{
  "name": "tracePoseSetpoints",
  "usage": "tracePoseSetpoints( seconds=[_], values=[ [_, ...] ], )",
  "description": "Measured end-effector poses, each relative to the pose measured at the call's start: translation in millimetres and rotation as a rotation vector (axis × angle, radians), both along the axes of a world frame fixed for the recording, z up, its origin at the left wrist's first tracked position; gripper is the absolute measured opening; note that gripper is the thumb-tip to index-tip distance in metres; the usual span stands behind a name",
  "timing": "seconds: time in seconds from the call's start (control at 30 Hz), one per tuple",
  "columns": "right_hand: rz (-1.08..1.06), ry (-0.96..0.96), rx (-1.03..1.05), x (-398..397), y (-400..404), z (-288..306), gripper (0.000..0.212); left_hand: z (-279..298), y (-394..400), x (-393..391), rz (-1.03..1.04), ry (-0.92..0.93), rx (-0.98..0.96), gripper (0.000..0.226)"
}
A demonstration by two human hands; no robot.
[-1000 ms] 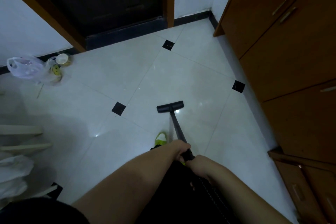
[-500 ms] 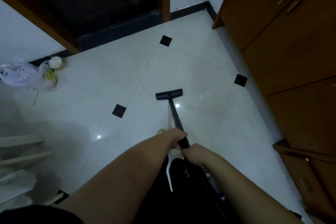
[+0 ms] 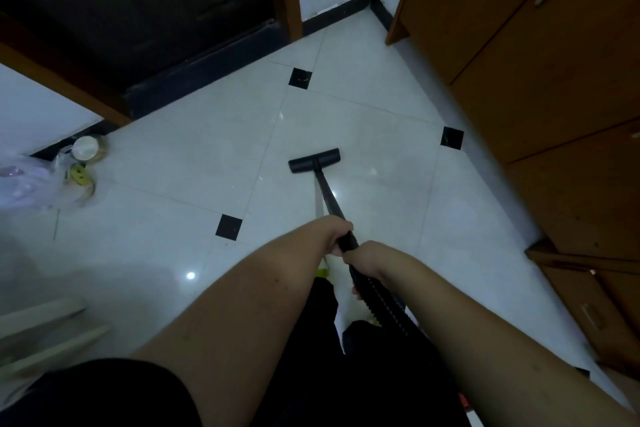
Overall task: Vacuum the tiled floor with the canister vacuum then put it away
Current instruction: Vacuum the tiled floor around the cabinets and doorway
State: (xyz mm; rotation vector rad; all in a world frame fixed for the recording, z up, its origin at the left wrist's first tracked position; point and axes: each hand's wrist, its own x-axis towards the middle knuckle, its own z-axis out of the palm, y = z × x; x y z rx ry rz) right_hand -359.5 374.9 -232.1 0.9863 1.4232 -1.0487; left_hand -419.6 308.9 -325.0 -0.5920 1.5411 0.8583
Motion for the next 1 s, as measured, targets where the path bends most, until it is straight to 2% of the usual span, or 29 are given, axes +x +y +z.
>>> tracePoseSetpoints(
  seconds=[0.27,0.37,0.47,0.6,0.73,0.83,1.0],
  values=[
    [0.002,-0.013,0.021,63.5,20.9,-0.4,0.034,-5.7,21.5,63.0,0.025,-0.045,0.002,0.015],
    [0.044,-0.019,0.040,100.7,34.0,-5.3,0.026,-0.9,31.1,99.8,0.036,-0.059,-0.013,0.015],
    [0.084,0.002,0.025,143.8,45.0,-4.2,0.019,3.3,38.8,143.5,0.038,-0.056,-0.016,0.019],
    [0.263,0.090,0.061,213.7,59.4,-2.9,0.016,14.9,52.0,214.7,0.054,-0.094,-0.023,0.020],
    [0.281,0.070,0.036,284.0,78.9,-1.3,0.027,26.8,69.0,282.0,0.063,-0.150,-0.016,0.016],
    [0.277,0.048,-0.023,323.3,97.9,7.5,0.020,35.1,83.6,322.5,0.045,-0.177,0.000,0.015],
    [0.263,0.025,-0.024,374.8,127.5,10.9,0.014,36.4,103.3,371.1,0.005,-0.135,0.034,0.031]
  ],
)
